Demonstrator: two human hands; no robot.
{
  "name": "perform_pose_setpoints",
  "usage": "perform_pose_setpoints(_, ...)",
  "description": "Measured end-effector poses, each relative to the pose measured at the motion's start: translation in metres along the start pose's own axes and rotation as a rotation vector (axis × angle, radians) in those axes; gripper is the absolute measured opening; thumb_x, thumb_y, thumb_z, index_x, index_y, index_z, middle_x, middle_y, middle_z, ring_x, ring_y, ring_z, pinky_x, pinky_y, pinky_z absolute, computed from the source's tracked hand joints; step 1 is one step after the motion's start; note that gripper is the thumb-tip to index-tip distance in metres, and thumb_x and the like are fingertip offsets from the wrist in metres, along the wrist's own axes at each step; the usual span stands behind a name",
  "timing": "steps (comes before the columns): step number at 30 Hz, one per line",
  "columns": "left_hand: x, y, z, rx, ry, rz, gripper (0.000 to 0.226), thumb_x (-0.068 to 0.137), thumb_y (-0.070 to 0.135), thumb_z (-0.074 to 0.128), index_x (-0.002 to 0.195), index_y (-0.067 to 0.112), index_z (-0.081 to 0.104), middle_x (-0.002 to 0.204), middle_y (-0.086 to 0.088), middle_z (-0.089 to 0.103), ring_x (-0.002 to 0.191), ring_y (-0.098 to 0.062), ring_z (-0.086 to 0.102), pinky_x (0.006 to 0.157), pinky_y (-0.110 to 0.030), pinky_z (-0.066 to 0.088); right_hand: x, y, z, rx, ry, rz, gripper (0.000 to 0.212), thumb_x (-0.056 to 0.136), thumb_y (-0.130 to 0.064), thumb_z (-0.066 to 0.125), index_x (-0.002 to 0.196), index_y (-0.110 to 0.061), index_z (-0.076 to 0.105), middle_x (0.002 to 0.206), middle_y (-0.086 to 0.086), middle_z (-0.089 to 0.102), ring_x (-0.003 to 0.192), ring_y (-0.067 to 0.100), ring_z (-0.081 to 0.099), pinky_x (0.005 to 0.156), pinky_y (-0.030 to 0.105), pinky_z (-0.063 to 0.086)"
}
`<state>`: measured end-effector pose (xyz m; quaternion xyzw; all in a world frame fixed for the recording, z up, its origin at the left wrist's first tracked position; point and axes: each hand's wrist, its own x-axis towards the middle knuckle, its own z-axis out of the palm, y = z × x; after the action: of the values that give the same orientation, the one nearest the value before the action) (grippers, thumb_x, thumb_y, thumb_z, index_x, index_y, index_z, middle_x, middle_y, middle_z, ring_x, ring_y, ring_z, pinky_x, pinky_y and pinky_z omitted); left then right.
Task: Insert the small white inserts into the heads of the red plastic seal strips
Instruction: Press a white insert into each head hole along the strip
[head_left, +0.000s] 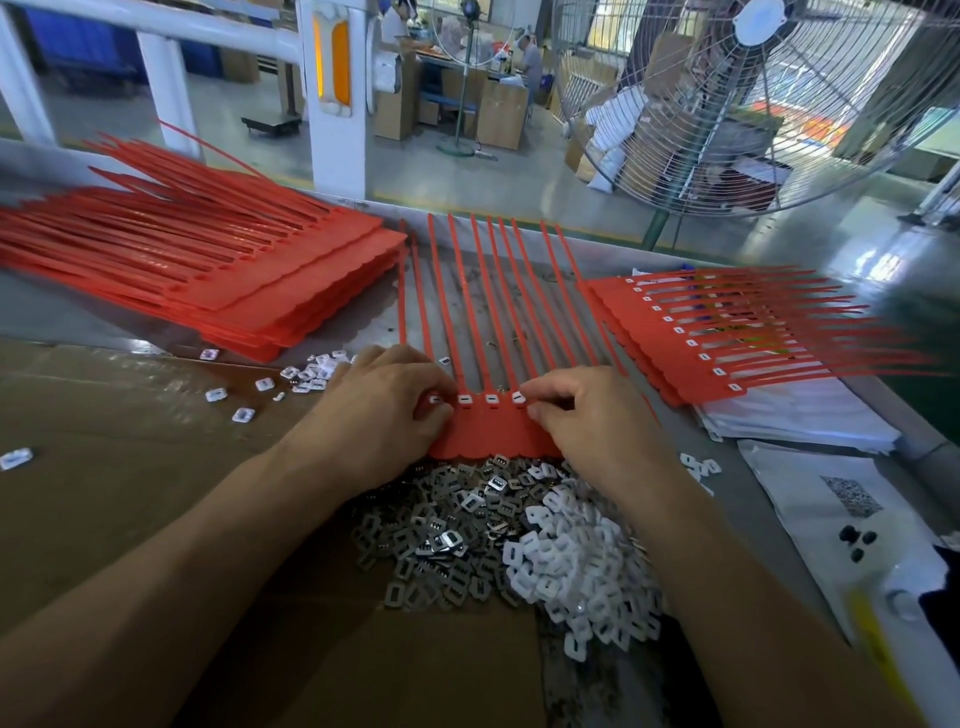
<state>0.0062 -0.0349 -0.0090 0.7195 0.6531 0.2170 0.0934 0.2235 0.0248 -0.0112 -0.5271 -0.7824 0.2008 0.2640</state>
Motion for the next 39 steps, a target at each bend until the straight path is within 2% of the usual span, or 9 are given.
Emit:
perform_pose_setpoints(3,0.000,-0.001,0.001,-0.007,0.007,0.005,0.030,0.098,0.042,0.054,0.126,0.038,0.064,0.135,0.012,0.052,0.128,-0.016,0.042,0.112,-0.044,0.033,-0.002,-0.004,-0.002,-0.104,0.000,-0.054,0.024,0.099,-0.016,0.066,0.118,-0.022,0.078,0.118,-0.006,0.073,0.090,-0.005,0.056,0.070,-0.003,0.038)
perform_pose_setpoints(5,0.000,-0.001,0.001,-0.012,0.008,0.004,0.029,0.097,0.042,0.055,0.125,0.039,0.064,0.135,0.012,0.053,0.127,-0.016,0.042,0.111,-0.045,0.034,-0.003,-0.008,-0.002,-0.172,0.006,-0.092,0.024,0.100,-0.014,0.063,0.118,-0.020,0.079,0.112,-0.003,0.072,0.093,0.004,0.061,0.071,0.001,0.037)
perform_pose_setpoints(9,0.001,-0.002,0.002,-0.007,0.004,0.008,0.029,0.097,0.042,0.054,0.125,0.039,0.064,0.135,0.011,0.053,0.127,-0.016,0.042,0.111,-0.045,0.034,-0.006,-0.016,0.000,-0.330,-0.019,-0.144,0.026,0.102,-0.016,0.056,0.115,-0.020,0.079,0.103,-0.001,0.065,0.089,0.018,0.064,0.078,0.031,0.054)
perform_pose_setpoints(11,0.001,-0.002,0.002,-0.010,0.001,0.005,0.029,0.098,0.042,0.054,0.125,0.039,0.064,0.135,0.011,0.052,0.128,-0.015,0.041,0.112,-0.044,0.034,-0.006,-0.020,-0.001,-0.440,-0.041,-0.155,0.028,0.101,-0.016,0.054,0.113,-0.022,0.078,0.100,-0.002,0.059,0.087,0.019,0.062,0.074,0.036,0.053)
perform_pose_setpoints(17,0.000,-0.002,0.002,0.003,0.000,0.002,0.030,0.098,0.043,0.053,0.126,0.039,0.063,0.136,0.011,0.052,0.127,-0.015,0.041,0.111,-0.045,0.034,-0.004,-0.028,0.000,-0.493,-0.048,-0.146,0.022,0.097,-0.017,0.054,0.103,-0.020,0.075,0.095,-0.003,0.056,0.087,0.020,0.059,0.072,0.036,0.051)
perform_pose_setpoints(23,0.001,-0.002,0.003,-0.001,0.010,0.003,0.031,0.097,0.043,0.055,0.127,0.038,0.063,0.136,0.012,0.053,0.128,-0.016,0.042,0.112,-0.044,0.034,-0.006,-0.014,-0.011,-0.250,-0.097,-0.075,0.030,0.098,-0.014,0.057,0.119,-0.026,0.077,0.113,-0.006,0.067,0.104,0.012,0.063,0.094,0.032,0.051)
perform_pose_setpoints(28,0.003,-0.005,0.006,0.005,0.010,0.004,0.036,0.097,0.043,0.054,0.132,0.036,0.061,0.138,0.011,0.052,0.130,-0.017,0.042,0.113,-0.045,0.033,-0.009,-0.003,-0.036,-0.048,-0.221,-0.077,0.013,0.095,-0.026,0.073,0.103,-0.034,0.077,0.094,-0.023,0.073,0.088,-0.008,0.065,0.076,0.017,0.046)
perform_pose_setpoints(33,0.003,-0.006,0.006,-0.005,0.013,0.019,0.032,0.097,0.043,0.055,0.128,0.039,0.063,0.135,0.012,0.053,0.129,-0.017,0.043,0.113,-0.046,0.033,-0.011,0.000,-0.054,-0.032,-0.457,-0.111,0.005,0.086,-0.034,0.083,0.088,-0.036,0.078,0.079,-0.022,0.072,0.071,-0.003,0.066,0.064,0.015,0.044)
perform_pose_setpoints(39,0.002,-0.005,0.005,-0.011,0.008,0.020,0.031,0.098,0.043,0.054,0.127,0.038,0.063,0.135,0.012,0.053,0.128,-0.016,0.042,0.113,-0.047,0.033,-0.011,0.001,-0.052,-0.032,-0.519,-0.103,0.006,0.085,-0.034,0.084,0.086,-0.033,0.078,0.083,-0.017,0.074,0.073,-0.001,0.067,0.065,0.019,0.046)
